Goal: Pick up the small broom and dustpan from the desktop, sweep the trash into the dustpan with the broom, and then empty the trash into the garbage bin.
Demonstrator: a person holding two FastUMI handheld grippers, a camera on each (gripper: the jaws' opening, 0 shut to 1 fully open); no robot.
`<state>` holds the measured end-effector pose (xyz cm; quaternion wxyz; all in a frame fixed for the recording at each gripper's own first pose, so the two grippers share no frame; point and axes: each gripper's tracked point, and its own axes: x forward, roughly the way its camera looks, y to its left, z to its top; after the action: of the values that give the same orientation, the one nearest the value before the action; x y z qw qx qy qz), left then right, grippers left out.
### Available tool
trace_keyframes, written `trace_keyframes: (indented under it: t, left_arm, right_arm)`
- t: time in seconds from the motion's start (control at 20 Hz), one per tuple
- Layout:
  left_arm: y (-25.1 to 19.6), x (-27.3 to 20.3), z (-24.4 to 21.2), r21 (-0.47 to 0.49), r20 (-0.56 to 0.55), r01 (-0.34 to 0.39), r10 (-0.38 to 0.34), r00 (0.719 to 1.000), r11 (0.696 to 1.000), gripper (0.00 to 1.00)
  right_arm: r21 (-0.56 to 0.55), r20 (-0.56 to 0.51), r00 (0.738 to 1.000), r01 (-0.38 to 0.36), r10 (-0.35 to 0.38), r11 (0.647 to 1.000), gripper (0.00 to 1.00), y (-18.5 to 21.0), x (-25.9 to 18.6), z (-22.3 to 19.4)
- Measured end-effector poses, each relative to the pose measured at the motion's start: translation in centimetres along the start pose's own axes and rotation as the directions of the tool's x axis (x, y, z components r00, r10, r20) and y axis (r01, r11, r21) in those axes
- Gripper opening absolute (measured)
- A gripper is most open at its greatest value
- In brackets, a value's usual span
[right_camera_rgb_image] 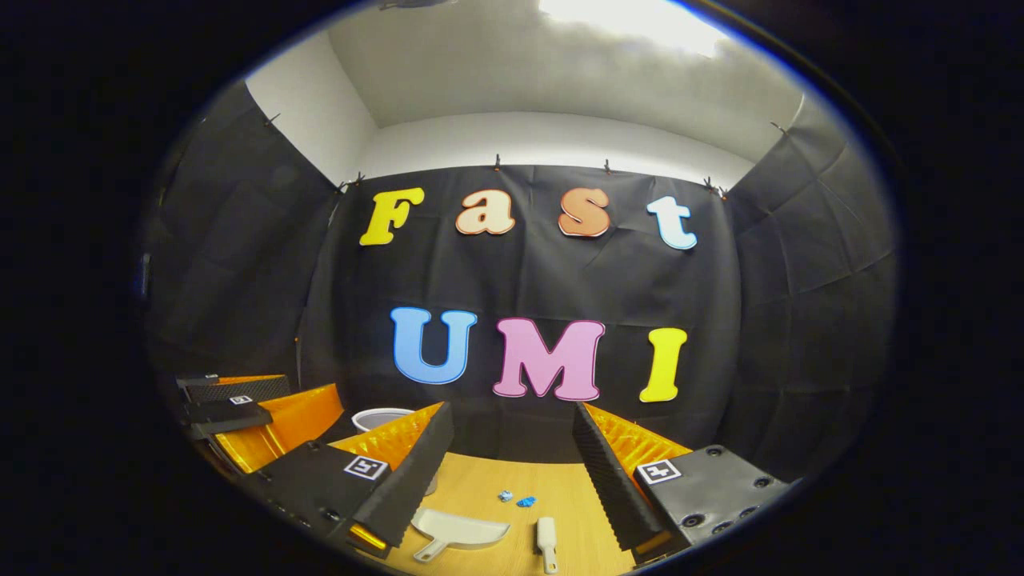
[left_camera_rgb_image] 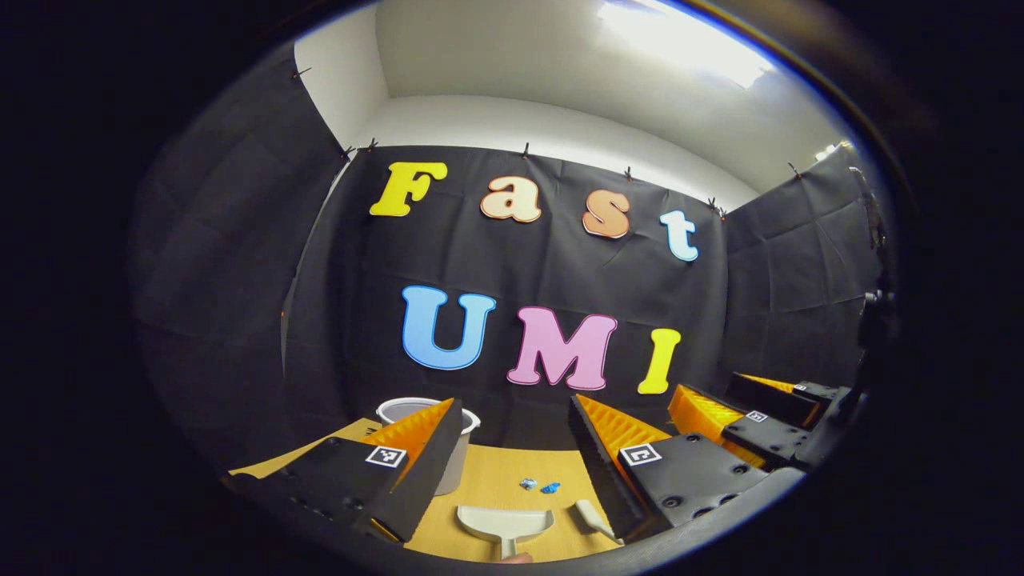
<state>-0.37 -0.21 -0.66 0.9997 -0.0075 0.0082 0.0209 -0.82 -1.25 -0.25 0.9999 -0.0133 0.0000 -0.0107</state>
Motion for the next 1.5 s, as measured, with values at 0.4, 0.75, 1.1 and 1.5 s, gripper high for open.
trace_keyframes:
  t: [0.4, 0.75, 1.1, 1.5]
  left_arm:
    - [-1.8, 1.0, -1.3, 0.031, -0.020, -0.007, 0.008, 1.000, 0.999, 0.79]
    - [-2.3, 2.6, -2.7, 0.036, -0.056, -0.023, 0.025, 0.998, 0.999, 0.79]
    - [-1.9, 3.5, -3.3, 0.044, -0.071, -0.051, 0.054, 0.996, 0.998, 0.79]
    - [-2.4, 4.1, -3.8, 0.056, -0.090, -0.034, 0.039, 0.995, 0.998, 0.79]
  right_arm:
    - [0.025, -0.039, 0.996, 0.082, -0.081, 0.996, 0.96, -3.6, 1.3, -1.3]
    - [0.029, -0.032, 0.998, 0.063, -0.062, 0.998, 0.96, -4.3, 2.0, -1.7]
    - [0.041, -0.044, 0.997, 0.063, -0.062, 0.997, 0.96, -5.1, 3.1, -2.7]
    - [0.024, -0.040, 0.997, 0.060, -0.059, 0.998, 0.96, -5.3, 3.9, -3.1]
